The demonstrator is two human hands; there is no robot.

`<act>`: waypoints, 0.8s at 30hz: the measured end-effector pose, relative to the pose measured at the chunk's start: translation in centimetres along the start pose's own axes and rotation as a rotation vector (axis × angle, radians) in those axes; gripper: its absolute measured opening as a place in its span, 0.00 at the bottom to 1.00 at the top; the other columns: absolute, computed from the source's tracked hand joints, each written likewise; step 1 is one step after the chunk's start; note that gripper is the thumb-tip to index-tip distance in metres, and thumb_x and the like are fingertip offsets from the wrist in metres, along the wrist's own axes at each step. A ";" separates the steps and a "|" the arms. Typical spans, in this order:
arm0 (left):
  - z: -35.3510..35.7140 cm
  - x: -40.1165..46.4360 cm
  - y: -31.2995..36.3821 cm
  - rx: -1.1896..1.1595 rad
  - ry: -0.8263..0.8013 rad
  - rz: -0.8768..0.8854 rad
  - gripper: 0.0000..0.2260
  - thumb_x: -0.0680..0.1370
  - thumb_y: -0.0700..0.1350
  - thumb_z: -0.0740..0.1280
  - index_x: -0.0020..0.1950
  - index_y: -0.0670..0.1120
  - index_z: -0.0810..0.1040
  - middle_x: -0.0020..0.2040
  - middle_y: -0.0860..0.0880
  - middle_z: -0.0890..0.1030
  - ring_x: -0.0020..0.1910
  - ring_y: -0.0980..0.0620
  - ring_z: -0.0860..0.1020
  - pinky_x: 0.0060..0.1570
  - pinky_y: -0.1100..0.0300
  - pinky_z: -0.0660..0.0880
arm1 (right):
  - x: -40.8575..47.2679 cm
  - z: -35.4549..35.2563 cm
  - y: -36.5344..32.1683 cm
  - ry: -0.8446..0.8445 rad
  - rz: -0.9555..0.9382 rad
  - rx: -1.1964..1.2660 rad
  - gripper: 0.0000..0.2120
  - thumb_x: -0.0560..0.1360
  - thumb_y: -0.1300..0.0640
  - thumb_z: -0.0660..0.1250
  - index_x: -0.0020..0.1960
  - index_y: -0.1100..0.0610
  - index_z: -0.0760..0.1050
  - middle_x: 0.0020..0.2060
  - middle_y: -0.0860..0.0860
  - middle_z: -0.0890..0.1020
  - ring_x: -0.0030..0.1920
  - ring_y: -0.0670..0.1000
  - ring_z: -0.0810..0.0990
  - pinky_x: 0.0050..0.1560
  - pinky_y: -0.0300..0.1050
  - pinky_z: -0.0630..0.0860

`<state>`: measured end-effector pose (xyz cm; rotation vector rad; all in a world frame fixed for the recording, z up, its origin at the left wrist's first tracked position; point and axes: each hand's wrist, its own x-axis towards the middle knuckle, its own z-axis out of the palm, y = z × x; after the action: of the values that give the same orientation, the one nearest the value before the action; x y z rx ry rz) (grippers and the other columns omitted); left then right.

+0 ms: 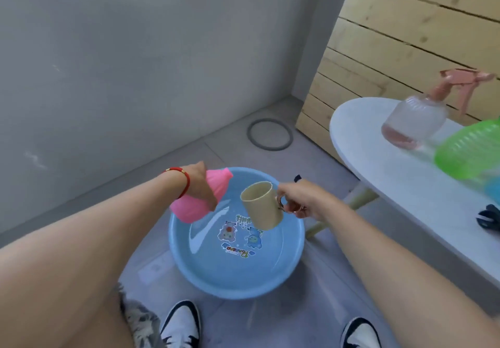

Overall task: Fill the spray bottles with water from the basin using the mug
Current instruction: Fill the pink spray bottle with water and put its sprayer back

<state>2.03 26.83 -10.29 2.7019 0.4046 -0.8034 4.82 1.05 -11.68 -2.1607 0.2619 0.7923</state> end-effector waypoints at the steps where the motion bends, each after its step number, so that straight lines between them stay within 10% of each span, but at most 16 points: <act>1: 0.0 0.1 -0.5 0.000 -0.013 -0.006 0.41 0.64 0.58 0.81 0.71 0.48 0.67 0.62 0.47 0.79 0.59 0.43 0.80 0.59 0.51 0.79 | 1.4 1.6 1.1 -0.027 0.045 0.024 0.06 0.74 0.57 0.66 0.38 0.55 0.75 0.28 0.51 0.77 0.30 0.49 0.75 0.34 0.40 0.69; 7: 0.7 0.3 -0.7 0.008 -0.085 -0.006 0.43 0.56 0.61 0.78 0.67 0.50 0.69 0.57 0.50 0.80 0.55 0.44 0.81 0.58 0.50 0.80 | 7.7 9.2 7.7 -0.099 0.095 0.010 0.12 0.79 0.57 0.63 0.38 0.58 0.77 0.30 0.53 0.82 0.39 0.56 0.83 0.44 0.48 0.77; 12: 1.2 0.8 0.1 0.004 -0.134 -0.014 0.36 0.64 0.58 0.81 0.66 0.51 0.70 0.57 0.50 0.80 0.53 0.45 0.82 0.54 0.51 0.82 | 10.9 12.2 9.0 0.256 -0.027 -0.332 0.14 0.79 0.57 0.62 0.55 0.66 0.81 0.54 0.64 0.82 0.62 0.63 0.75 0.51 0.47 0.71; 16: 1.4 1.1 0.4 0.022 -0.143 -0.031 0.37 0.65 0.59 0.81 0.68 0.51 0.69 0.59 0.50 0.79 0.53 0.44 0.80 0.49 0.54 0.78 | 12.2 13.0 11.0 0.419 -0.093 -0.689 0.12 0.81 0.53 0.62 0.54 0.53 0.85 0.54 0.51 0.83 0.65 0.55 0.72 0.59 0.49 0.70; 24: 1.2 1.8 0.6 0.028 -0.170 -0.046 0.38 0.65 0.59 0.81 0.70 0.50 0.69 0.60 0.49 0.79 0.55 0.43 0.81 0.55 0.51 0.81 | 11.8 16.9 10.5 0.072 -0.263 -0.863 0.10 0.81 0.60 0.63 0.58 0.57 0.82 0.53 0.56 0.77 0.66 0.60 0.68 0.62 0.48 0.68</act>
<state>3.08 26.15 -12.16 2.6320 0.4195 -1.0493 1.86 7.76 -33.61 -2.9397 -0.4055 0.7486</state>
